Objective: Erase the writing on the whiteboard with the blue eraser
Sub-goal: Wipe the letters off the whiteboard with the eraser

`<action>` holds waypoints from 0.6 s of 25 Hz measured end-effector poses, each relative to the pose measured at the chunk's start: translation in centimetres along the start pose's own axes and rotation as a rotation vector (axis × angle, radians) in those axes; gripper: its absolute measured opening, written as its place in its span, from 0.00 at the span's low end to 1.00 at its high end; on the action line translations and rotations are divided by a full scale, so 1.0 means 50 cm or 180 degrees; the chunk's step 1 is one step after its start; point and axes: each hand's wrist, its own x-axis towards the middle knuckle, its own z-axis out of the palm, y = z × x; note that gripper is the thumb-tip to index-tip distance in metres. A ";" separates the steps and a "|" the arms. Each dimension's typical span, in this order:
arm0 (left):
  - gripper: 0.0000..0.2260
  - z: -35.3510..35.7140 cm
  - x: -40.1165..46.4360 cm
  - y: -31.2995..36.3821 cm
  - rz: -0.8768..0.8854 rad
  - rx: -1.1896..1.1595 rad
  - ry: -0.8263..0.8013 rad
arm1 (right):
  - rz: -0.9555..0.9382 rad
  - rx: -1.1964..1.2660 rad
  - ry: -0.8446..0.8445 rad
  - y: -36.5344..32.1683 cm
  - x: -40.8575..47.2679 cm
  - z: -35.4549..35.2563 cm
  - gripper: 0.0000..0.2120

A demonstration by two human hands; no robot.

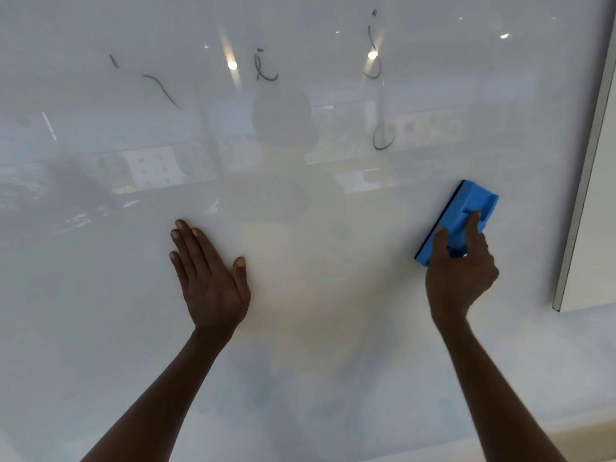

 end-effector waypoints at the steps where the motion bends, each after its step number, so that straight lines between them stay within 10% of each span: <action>1: 0.34 0.000 0.000 -0.001 -0.0013 -0.0009 -0.0017 | -0.0034 -0.0053 0.0010 -0.016 -0.024 0.015 0.24; 15: 0.32 -0.050 0.032 -0.027 0.0011 -0.0309 -0.0245 | -0.2290 -0.0671 -0.1044 -0.293 -0.286 0.197 0.23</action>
